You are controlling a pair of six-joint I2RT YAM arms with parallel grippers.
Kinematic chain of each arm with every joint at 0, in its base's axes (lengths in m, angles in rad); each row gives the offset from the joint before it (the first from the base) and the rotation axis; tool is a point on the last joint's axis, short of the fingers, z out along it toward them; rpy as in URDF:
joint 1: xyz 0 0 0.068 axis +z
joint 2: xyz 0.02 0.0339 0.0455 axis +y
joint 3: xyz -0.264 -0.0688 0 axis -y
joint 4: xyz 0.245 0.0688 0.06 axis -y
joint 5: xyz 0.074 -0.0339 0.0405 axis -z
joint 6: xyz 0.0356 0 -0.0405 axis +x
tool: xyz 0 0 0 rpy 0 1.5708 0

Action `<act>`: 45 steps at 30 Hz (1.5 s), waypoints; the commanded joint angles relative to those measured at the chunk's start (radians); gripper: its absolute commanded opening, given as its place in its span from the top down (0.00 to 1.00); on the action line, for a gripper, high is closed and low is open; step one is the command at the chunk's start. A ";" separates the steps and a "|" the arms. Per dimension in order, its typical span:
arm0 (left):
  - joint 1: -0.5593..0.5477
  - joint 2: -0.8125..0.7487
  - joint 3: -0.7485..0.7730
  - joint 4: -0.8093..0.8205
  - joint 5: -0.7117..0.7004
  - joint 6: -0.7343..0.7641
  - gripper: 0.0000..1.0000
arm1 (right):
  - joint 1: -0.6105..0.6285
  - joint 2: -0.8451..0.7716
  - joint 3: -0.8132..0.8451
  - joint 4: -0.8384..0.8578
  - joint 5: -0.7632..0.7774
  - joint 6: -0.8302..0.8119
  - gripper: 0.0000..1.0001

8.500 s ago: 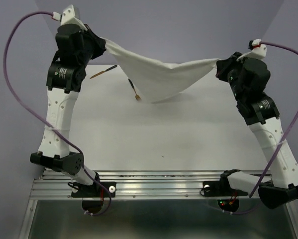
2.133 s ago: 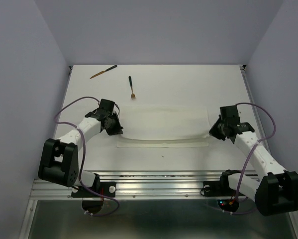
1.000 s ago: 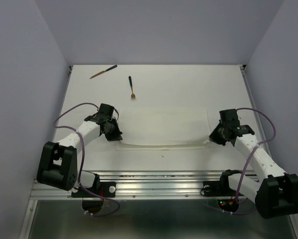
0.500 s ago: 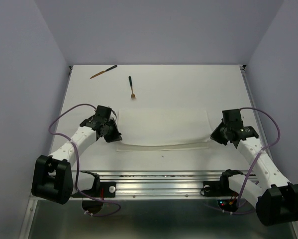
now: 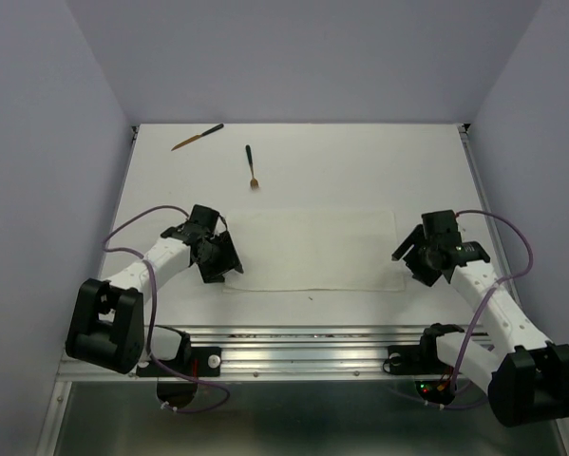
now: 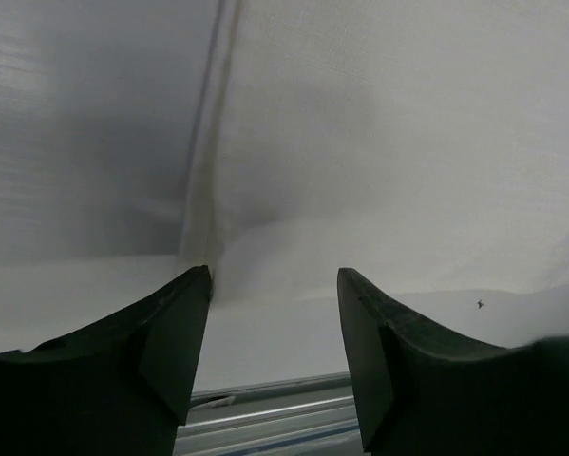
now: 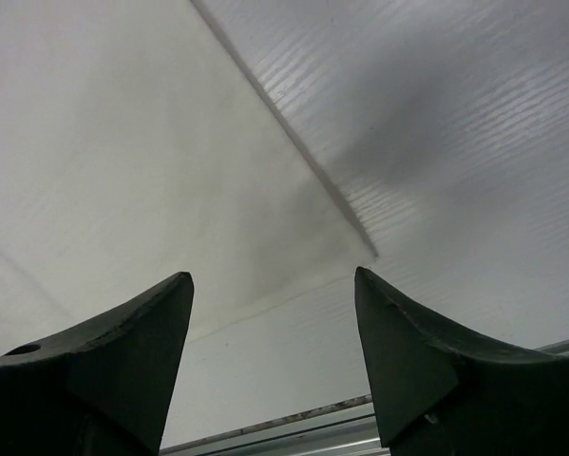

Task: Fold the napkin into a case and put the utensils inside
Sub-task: Fold and flatten the napkin at the center of the board, then fold the rectangle-folded napkin at the center of the board.

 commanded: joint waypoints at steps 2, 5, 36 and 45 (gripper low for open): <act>-0.005 -0.023 0.117 -0.057 -0.039 0.043 0.15 | -0.006 0.019 0.089 0.047 0.088 -0.062 0.24; -0.005 0.000 0.220 -0.066 -0.099 0.062 0.14 | -0.006 0.054 0.142 0.107 0.080 -0.094 0.25; -0.023 0.618 0.541 0.238 -0.136 0.055 0.53 | 0.007 0.930 0.548 0.484 0.003 -0.253 0.91; -0.003 0.534 0.631 0.176 -0.162 0.094 0.51 | -0.003 0.780 0.494 0.490 0.037 -0.276 0.92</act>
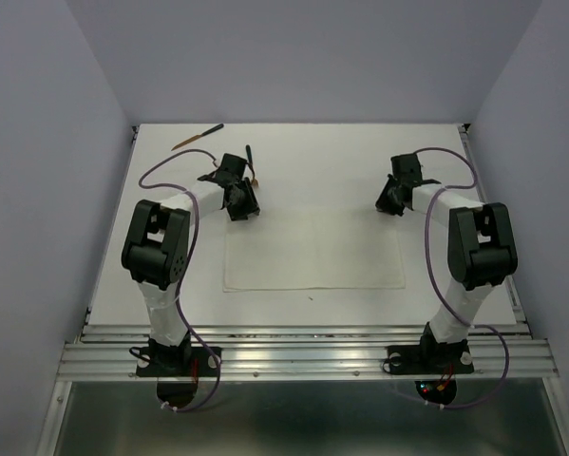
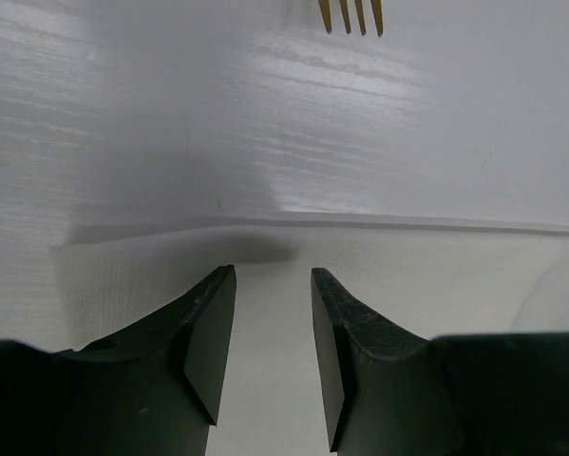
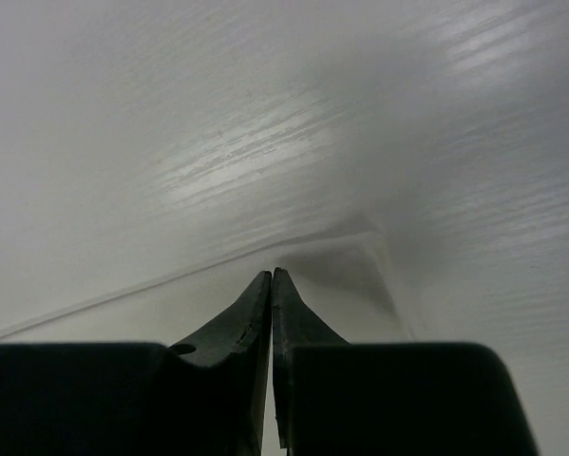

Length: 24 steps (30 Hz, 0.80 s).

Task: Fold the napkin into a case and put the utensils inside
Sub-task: Fold the rectangle-folded napkin at the center of the board.

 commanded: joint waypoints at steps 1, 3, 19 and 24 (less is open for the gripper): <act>0.025 -0.064 0.079 -0.046 -0.046 0.041 0.51 | -0.004 -0.094 -0.014 0.021 0.083 -0.036 0.92; 0.044 -0.060 0.082 -0.046 -0.047 0.050 0.51 | -0.004 -0.085 -0.019 0.020 0.106 -0.047 0.92; 0.059 0.060 0.044 -0.058 -0.078 0.031 0.51 | -0.004 -0.016 -0.034 0.026 0.184 -0.071 0.92; 0.059 0.023 0.073 -0.080 -0.113 0.035 0.51 | -0.004 -0.081 -0.031 0.024 0.210 -0.076 0.93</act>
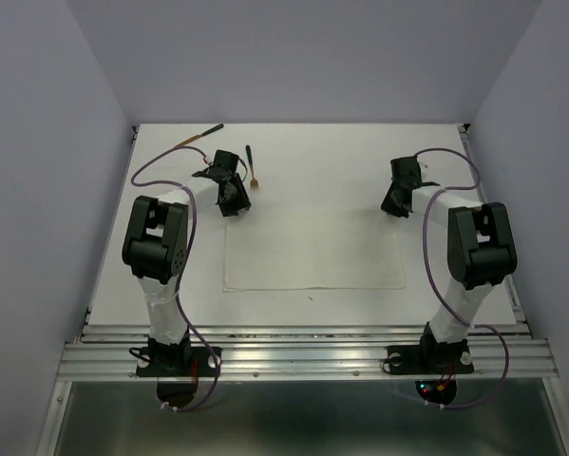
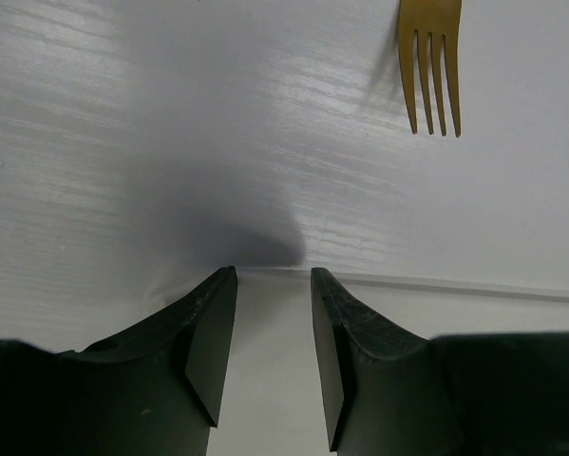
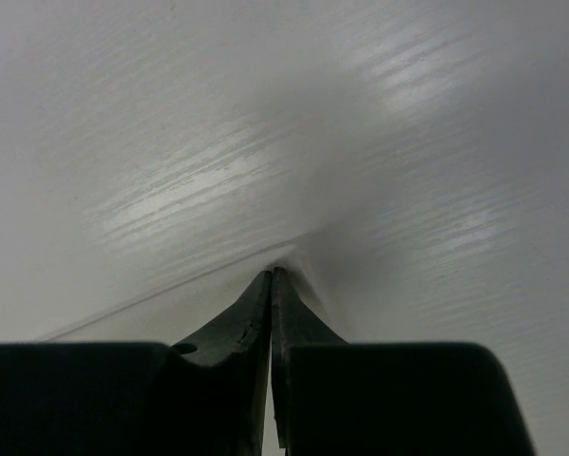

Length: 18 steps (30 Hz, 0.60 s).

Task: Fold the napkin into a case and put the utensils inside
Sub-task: Fold the rectangle-folded napkin at the center of the board.

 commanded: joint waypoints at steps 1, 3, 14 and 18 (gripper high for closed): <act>-0.002 -0.052 0.022 -0.077 -0.048 0.014 0.51 | -0.003 -0.079 -0.001 0.010 0.058 -0.023 0.94; -0.002 -0.078 0.023 -0.079 -0.046 0.014 0.51 | -0.003 -0.079 0.002 0.006 0.066 -0.032 0.93; 0.009 -0.026 0.022 -0.114 -0.117 0.023 0.50 | -0.003 0.030 -0.002 -0.003 0.052 -0.026 0.95; 0.009 0.006 0.009 -0.113 -0.129 0.013 0.50 | -0.003 0.028 -0.016 -0.003 0.052 -0.027 0.96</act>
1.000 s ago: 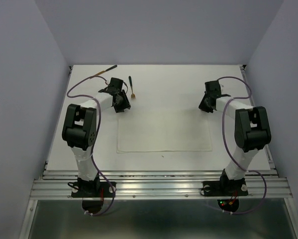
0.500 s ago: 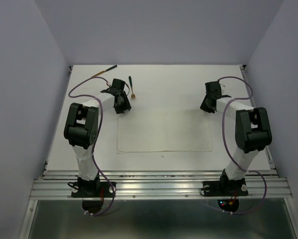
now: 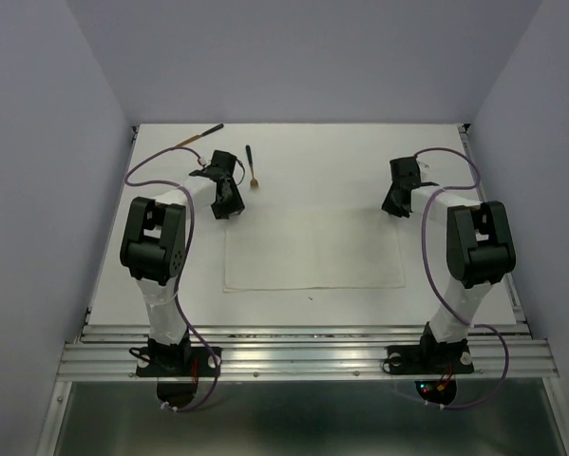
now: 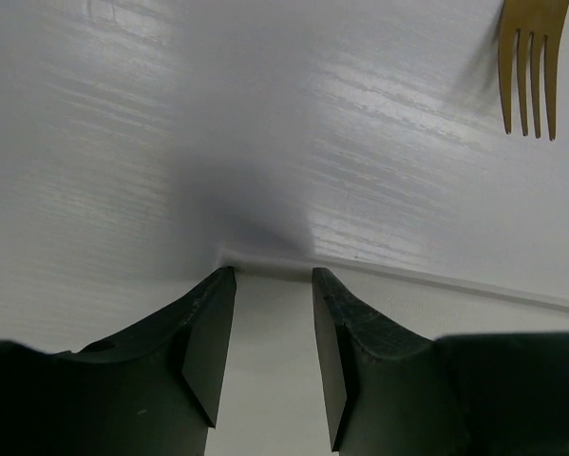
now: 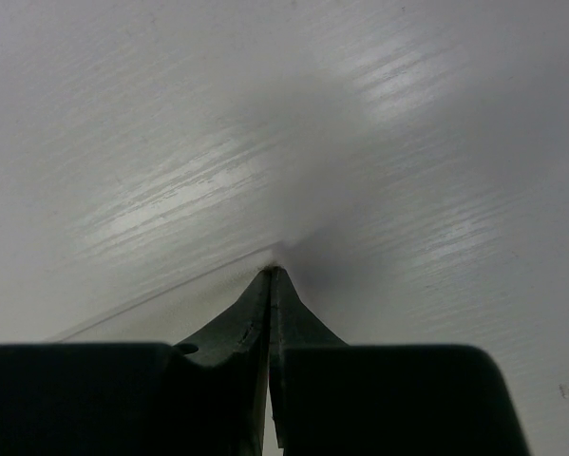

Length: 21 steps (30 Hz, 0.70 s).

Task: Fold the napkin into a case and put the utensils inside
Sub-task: Fold the rectangle-folded napkin at the center of the board.

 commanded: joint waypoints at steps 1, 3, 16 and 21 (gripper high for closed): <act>0.006 0.022 0.003 -0.017 -0.038 0.002 0.50 | -0.003 0.019 -0.020 -0.007 0.010 -0.011 0.96; 0.006 0.019 0.005 -0.017 -0.039 0.001 0.50 | -0.003 0.016 -0.026 -0.006 0.009 -0.011 0.96; 0.004 -0.182 -0.023 -0.141 -0.115 0.008 0.39 | -0.003 -0.163 -0.041 -0.046 -0.004 -0.017 0.84; -0.016 -0.225 -0.157 -0.155 -0.090 -0.013 0.31 | -0.003 -0.254 -0.078 -0.061 0.031 -0.035 0.78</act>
